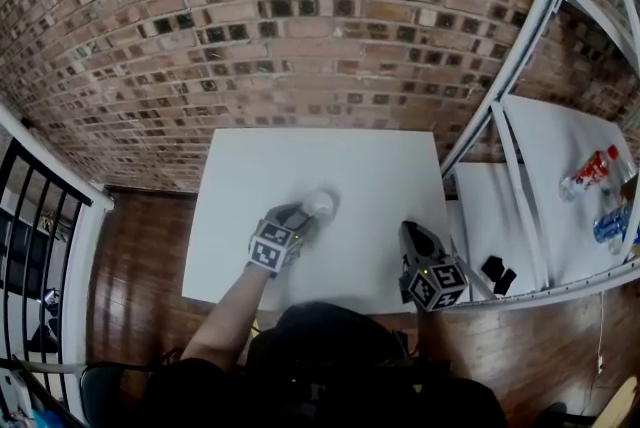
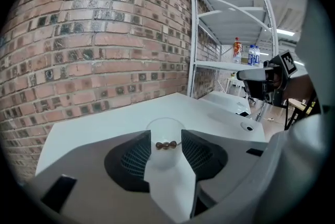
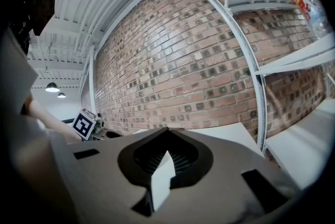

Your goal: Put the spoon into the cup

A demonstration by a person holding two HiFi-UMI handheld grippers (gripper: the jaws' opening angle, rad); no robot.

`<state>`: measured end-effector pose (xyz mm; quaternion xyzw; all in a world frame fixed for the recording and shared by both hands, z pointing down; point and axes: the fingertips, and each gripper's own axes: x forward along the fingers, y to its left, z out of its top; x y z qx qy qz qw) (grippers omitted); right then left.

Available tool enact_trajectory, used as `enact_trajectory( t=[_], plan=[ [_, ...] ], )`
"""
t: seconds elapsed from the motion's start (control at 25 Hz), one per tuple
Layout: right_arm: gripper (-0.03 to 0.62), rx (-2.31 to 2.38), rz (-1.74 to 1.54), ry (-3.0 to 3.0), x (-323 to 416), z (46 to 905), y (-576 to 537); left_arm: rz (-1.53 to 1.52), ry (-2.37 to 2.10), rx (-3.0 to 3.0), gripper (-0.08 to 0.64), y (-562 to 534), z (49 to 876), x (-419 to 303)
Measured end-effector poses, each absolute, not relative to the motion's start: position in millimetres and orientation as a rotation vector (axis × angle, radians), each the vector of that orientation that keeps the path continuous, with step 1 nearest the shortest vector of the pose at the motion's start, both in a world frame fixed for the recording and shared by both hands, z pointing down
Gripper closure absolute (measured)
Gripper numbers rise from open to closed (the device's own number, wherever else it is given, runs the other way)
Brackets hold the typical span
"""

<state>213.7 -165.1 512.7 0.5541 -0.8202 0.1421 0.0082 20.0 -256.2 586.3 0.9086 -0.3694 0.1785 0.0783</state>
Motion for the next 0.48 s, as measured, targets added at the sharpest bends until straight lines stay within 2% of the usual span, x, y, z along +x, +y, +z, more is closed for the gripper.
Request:
enact_trajectory(
  t=[0.32, 0.48],
  plan=[
    [0.588, 1.703, 0.405, -2.580, 205.3, 503.5, -181.0, 0.243, -1.133, 2.712, 0.379, -256.8, 533.0, -10.5],
    [0.588, 1.658, 0.394, -2.600, 194.8, 500.6, -190.2, 0.021, -1.207, 2.717, 0.439, -250.7, 493.5, -36.7]
  ],
)
